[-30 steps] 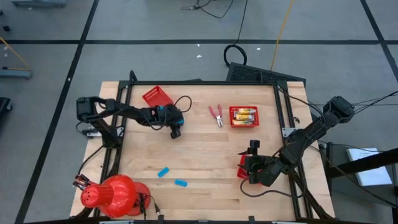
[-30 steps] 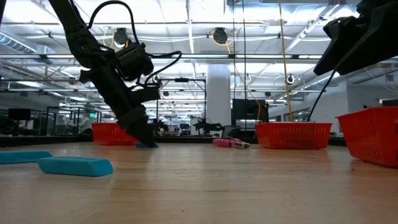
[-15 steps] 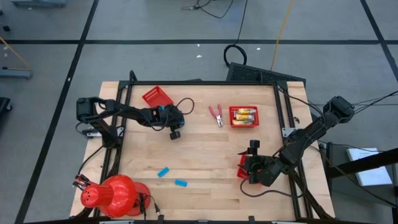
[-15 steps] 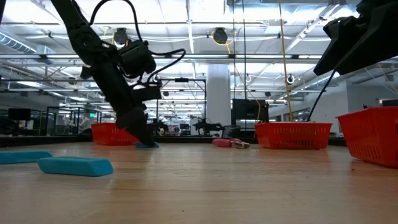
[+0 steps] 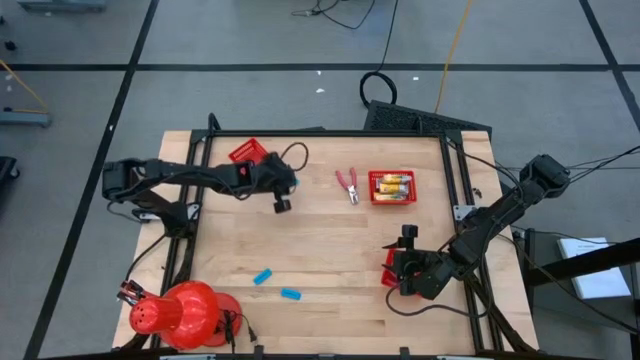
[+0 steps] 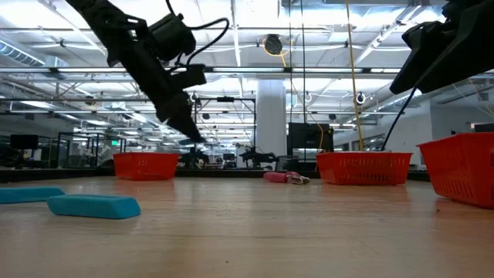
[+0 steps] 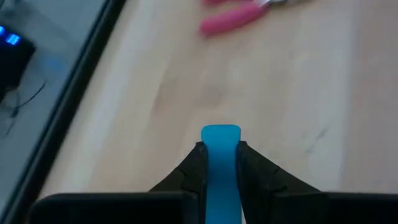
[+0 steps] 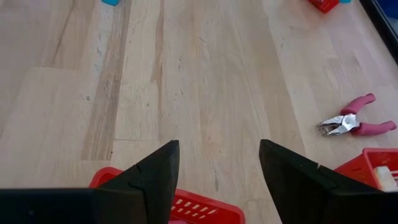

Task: Pick & Place School Supplies
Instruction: Put the blue eraser into the top left red bin

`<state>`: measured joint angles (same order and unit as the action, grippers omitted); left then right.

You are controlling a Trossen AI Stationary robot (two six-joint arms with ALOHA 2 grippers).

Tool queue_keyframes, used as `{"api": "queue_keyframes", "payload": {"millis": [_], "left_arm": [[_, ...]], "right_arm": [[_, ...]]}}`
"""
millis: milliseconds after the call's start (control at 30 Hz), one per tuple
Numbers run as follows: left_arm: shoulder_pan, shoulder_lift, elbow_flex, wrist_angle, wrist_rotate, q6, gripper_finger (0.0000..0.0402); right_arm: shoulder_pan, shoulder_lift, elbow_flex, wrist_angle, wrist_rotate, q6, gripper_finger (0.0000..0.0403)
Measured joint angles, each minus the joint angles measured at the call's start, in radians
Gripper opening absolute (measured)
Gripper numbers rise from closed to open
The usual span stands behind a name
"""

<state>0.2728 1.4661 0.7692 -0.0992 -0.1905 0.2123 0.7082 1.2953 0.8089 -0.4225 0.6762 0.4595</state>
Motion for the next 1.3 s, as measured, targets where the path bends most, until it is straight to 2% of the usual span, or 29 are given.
{"api": "queue_keyframes", "payload": {"millis": [200,433,567,667,900,1000,1167,1300], "left_arm": [[0.093,-0.069,-0.001,-0.105,-0.049,-0.003,0.0052],[0.219,-0.119,-0.012,-0.146,-0.045,0.021,0.0049],[0.315,-0.119,-0.060,-0.136,0.021,0.006,0.0044],[0.369,-0.119,-0.094,-0.131,0.040,-0.009,0.0002],[0.434,-0.120,-0.134,-0.075,0.063,-0.016,0.0001],[0.431,-0.120,-0.134,-0.041,0.132,-0.006,0.0007],[0.407,-0.158,-0.133,0.017,0.332,0.037,0.0038],[0.350,-0.212,-0.133,0.001,0.409,0.064,0.0074]], "right_arm": [[0.000,0.000,0.000,0.002,0.000,0.000,0.0212],[0.000,0.000,0.000,0.001,-0.001,0.004,0.0212],[0.000,0.000,0.000,0.001,-0.024,0.005,0.0212],[0.000,0.000,0.000,0.001,-0.026,0.005,0.0212],[0.000,0.000,0.000,0.001,-0.027,0.003,0.0212],[0.000,0.000,0.000,0.001,-0.027,0.002,0.0212],[0.000,0.000,0.000,0.002,-0.027,0.000,0.0212],[0.000,0.000,0.000,0.001,-0.027,0.002,0.0212]]}}
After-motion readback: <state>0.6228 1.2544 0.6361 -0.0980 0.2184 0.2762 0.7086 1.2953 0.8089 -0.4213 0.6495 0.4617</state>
